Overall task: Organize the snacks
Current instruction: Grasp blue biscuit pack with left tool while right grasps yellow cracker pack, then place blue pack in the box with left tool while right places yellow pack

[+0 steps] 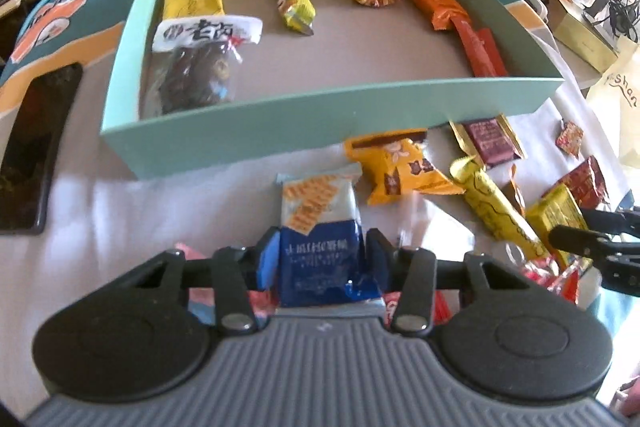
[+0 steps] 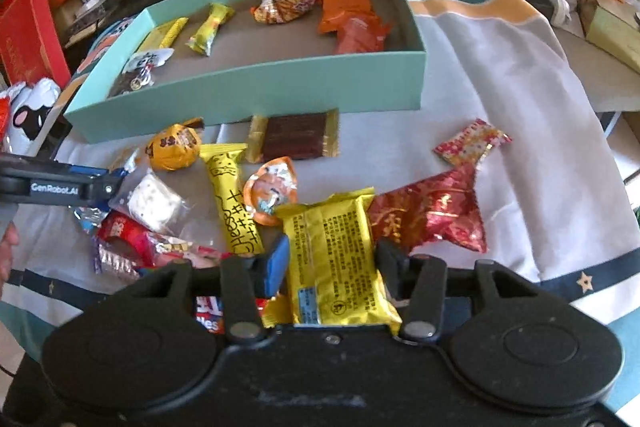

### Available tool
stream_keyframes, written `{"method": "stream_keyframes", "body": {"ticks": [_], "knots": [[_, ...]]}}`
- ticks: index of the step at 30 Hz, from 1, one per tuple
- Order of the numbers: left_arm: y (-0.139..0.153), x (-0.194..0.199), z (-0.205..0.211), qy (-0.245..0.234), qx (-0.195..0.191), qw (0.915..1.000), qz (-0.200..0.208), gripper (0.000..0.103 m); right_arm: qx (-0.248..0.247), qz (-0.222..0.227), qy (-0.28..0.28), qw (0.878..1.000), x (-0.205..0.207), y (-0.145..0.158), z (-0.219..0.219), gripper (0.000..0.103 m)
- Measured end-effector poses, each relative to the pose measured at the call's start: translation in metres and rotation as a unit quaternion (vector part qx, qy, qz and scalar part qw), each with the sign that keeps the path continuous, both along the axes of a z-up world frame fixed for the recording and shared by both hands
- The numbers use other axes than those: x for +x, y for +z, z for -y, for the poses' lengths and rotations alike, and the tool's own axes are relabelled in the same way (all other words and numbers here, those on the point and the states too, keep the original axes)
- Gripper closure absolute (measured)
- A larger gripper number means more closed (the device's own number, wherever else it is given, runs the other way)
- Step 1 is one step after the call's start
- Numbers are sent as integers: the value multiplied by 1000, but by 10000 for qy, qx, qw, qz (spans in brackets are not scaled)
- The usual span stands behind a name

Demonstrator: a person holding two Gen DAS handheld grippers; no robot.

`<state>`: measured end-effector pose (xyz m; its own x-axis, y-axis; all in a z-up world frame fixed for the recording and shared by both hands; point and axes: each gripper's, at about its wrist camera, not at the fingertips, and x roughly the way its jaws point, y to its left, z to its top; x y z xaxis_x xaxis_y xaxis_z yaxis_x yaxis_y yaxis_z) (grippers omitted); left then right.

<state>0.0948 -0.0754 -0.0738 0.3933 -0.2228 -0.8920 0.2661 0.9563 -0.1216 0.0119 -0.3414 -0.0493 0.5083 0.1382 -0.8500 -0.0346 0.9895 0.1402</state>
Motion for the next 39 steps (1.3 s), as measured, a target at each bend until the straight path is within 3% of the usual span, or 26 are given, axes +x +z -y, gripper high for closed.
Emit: {"method": "stream_keyframes", "body": {"ticks": [7, 10, 14, 26, 32, 39], "knots": [[-2, 8, 9, -127, 338, 9993, 21, 54, -180, -31, 79, 9998, -2, -8, -8, 51], [-1, 8, 16, -204, 513, 9984, 152, 63, -321, 29, 93, 9994, -2, -9, -13, 56], [7, 1, 9, -102, 207, 9996, 172, 64, -49, 39, -38, 10000, 1, -3, -8, 56], [51, -15, -23, 162, -235, 9983, 516, 64, 409, 394, -267, 9980, 11, 39, 3, 57], [77, 6, -30, 296, -349, 9956, 817, 64, 556, 669, -329, 9957, 43, 65, 3, 57], [86, 65, -20, 425, -270, 9932, 1046, 64, 811, 764, -449, 9928, 114, 73, 4, 56]]}}
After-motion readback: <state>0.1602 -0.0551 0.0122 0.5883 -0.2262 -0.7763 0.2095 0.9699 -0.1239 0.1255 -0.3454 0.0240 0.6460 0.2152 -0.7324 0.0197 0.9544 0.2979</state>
